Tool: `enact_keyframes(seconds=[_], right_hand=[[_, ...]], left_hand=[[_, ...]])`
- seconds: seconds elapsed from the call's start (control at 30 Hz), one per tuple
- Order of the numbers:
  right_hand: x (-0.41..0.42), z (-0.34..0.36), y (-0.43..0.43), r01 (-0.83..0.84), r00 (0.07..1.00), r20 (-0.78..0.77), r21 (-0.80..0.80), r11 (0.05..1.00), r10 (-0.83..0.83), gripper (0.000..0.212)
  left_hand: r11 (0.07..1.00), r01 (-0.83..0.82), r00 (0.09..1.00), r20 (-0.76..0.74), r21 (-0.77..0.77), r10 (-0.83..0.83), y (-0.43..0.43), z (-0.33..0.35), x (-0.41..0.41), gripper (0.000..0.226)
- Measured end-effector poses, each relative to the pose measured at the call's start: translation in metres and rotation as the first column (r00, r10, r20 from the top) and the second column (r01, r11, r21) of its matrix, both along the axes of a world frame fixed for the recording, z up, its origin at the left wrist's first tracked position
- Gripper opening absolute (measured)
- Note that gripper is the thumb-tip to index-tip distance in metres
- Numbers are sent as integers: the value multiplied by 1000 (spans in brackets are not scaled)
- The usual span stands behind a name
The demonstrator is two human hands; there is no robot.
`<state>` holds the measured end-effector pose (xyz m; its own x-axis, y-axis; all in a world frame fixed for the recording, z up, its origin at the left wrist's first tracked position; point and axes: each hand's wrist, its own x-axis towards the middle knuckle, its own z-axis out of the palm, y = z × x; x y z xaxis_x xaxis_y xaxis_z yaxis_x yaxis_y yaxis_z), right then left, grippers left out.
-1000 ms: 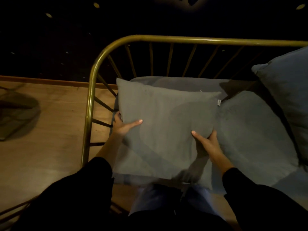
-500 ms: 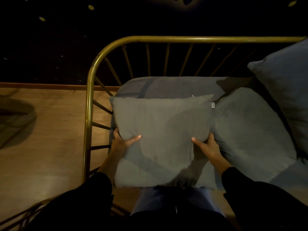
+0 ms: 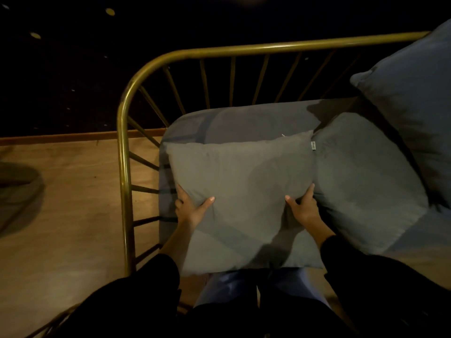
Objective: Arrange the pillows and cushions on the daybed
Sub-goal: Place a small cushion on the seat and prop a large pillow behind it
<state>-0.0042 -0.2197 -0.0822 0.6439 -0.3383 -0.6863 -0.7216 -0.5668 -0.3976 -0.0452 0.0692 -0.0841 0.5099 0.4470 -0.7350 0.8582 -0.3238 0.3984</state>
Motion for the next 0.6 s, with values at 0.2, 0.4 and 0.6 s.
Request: enact_keyframes(seconds=[0.2,0.4,0.6], right_hand=[[1,14,14,-25,999,-33,-60,998,23,91],[-8,52,-49,-113,994,16,114,987,111,52],[20,112,-169,162,952,266,-24,987,-150,44]], left_hand=[[870,400,916,-142,289,-374,-39,20,13,76],[820,475,871,-41,319,-489,-93,65,53,61],[747,641,712,230,173,-664,-201,127,146,41]])
